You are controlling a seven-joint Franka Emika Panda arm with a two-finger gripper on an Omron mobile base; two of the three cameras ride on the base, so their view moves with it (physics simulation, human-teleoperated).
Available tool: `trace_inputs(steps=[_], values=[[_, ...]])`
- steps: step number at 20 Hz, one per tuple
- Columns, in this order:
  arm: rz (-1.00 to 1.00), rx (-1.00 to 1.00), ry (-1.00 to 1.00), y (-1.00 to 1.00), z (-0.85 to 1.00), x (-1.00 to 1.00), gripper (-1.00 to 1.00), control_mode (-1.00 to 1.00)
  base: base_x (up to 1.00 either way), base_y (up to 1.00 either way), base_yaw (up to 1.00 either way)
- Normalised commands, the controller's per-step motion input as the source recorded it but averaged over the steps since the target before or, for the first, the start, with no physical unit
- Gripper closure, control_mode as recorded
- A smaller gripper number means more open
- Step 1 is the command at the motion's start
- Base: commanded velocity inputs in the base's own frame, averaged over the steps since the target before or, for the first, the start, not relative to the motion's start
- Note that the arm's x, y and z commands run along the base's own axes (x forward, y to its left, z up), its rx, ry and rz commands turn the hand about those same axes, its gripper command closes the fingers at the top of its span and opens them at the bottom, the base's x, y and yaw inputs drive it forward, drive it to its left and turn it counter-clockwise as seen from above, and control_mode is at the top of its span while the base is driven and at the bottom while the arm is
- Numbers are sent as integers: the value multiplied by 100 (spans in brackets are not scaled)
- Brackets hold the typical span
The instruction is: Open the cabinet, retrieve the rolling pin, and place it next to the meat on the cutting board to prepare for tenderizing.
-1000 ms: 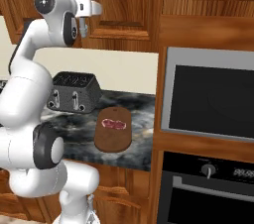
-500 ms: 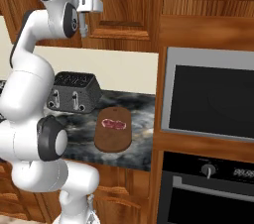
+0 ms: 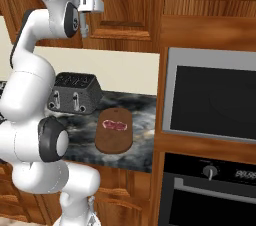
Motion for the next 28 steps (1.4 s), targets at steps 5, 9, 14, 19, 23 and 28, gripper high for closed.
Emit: trace_inputs(steps=[5,9,14,19,23,28], values=[[5,0,1,5,0,24,100,-100,0,0,0],[8,0,6,6,-1,11,100,-100,0,0,0],[8,0,0,4,-5,0,100,-100,0,0,0],[8,0,0,3,0,-17,100,-100,0,0,0],[7,0,0,0,0,-34,100,-100,0,0,0],[5,0,0,0,-5,-65,100,-100,0,0,0]])
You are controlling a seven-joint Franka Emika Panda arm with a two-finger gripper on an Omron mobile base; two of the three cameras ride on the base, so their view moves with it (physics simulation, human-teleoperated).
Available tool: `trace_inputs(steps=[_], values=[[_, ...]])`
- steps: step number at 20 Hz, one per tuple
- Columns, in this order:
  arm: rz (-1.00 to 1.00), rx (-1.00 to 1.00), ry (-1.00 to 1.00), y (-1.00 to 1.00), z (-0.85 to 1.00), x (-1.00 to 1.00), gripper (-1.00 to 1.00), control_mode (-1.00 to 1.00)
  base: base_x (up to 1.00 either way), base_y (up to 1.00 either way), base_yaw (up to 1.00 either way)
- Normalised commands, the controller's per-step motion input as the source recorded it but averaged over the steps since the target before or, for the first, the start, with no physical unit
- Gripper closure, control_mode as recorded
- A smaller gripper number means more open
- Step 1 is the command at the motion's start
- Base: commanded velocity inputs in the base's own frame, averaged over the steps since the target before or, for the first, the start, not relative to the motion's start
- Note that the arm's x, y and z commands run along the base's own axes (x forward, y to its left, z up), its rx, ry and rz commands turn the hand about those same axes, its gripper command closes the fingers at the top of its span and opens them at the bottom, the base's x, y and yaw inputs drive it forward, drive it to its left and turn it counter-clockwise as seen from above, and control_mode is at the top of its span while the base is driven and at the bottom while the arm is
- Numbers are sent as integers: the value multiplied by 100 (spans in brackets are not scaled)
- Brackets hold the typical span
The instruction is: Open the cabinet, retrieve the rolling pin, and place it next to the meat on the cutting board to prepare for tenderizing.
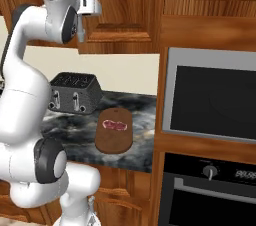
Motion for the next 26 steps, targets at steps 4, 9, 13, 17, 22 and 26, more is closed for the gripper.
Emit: trace_inputs(steps=[4,9,13,17,22,26], values=[[6,1,0,-2,-11,-80,100,-100,0,0,0],[2,1,0,-15,-8,-79,100,-100,0,0,0],[2,0,0,-17,-9,-69,100,-100,0,0,0],[0,0,0,-10,-7,-52,100,-100,0,0,0],[0,0,4,0,-5,-11,-100,-100,0,0,0],[0,0,0,0,0,-4,-100,-100,0,0,0]])
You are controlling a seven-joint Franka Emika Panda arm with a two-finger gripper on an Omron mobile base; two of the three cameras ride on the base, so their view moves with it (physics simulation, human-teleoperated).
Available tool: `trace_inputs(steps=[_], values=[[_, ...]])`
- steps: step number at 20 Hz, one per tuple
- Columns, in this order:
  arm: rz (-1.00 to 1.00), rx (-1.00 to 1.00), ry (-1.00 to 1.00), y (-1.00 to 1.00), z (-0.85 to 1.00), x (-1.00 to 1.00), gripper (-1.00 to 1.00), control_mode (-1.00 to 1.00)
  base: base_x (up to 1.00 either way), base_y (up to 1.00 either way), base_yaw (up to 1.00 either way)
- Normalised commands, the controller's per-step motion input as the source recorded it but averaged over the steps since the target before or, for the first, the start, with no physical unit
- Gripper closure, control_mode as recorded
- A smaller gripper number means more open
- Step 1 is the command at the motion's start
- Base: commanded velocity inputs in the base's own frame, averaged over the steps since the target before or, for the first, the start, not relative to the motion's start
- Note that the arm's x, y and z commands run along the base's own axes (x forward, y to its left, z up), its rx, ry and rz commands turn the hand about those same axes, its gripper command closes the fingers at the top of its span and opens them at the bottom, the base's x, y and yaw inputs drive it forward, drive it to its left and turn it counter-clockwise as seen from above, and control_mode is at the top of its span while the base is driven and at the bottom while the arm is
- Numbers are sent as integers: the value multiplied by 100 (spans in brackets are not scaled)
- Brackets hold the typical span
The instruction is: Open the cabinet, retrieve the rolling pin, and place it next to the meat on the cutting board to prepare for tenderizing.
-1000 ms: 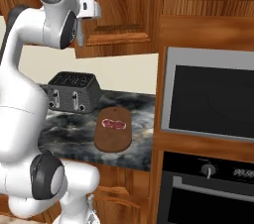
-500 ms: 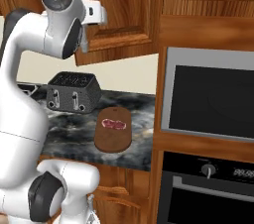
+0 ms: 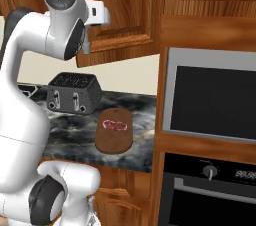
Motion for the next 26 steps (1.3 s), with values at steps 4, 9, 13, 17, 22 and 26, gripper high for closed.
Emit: trace_inputs(steps=[4,9,13,17,22,26], values=[[-2,0,-5,-1,0,-59,-100,-100,0,0,0],[-1,-3,-11,0,0,-92,-100,-100,0,0,0],[-5,-4,-6,17,0,-90,-100,-100,0,0,0],[-12,-12,-1,50,0,-64,-100,-100,0,0,0],[-12,-19,0,73,0,-31,-100,-100,0,0,0],[-4,-22,0,69,0,5,-100,-100,0,0,0]])
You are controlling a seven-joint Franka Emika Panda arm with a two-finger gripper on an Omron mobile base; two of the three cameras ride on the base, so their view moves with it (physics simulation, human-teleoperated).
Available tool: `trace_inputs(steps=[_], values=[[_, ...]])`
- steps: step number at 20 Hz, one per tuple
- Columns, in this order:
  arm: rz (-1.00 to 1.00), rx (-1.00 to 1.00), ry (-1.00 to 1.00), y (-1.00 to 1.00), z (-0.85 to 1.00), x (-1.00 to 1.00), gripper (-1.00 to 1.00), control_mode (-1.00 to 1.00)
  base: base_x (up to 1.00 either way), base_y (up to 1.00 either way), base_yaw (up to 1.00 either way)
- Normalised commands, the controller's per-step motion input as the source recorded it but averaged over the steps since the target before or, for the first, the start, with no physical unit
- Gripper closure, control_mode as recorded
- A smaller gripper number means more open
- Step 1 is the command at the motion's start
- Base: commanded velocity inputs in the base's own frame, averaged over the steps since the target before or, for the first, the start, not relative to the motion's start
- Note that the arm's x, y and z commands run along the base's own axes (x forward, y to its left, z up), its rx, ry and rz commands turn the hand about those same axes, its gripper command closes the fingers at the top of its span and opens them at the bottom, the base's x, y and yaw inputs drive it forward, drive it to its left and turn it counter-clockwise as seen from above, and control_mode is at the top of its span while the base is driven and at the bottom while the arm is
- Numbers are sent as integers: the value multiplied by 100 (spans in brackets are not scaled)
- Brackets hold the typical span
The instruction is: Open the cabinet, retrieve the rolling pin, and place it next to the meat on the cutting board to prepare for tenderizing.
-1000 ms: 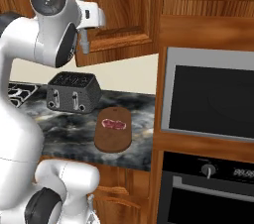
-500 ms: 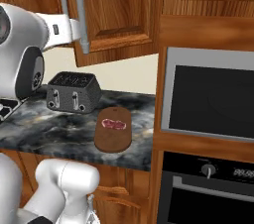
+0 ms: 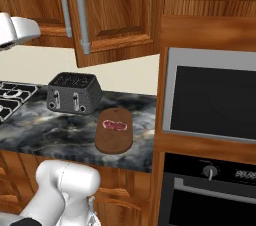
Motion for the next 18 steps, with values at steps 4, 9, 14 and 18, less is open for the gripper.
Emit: trace_inputs(steps=[4,9,14,18], values=[[0,-21,6,47,-3,43,-100,-100,0,0,0],[0,-17,12,21,-6,56,-100,-100,0,0,0],[0,-16,16,0,-7,67,-100,-100,0,0,0],[0,-17,13,0,-8,62,-100,-100,0,0,0]])
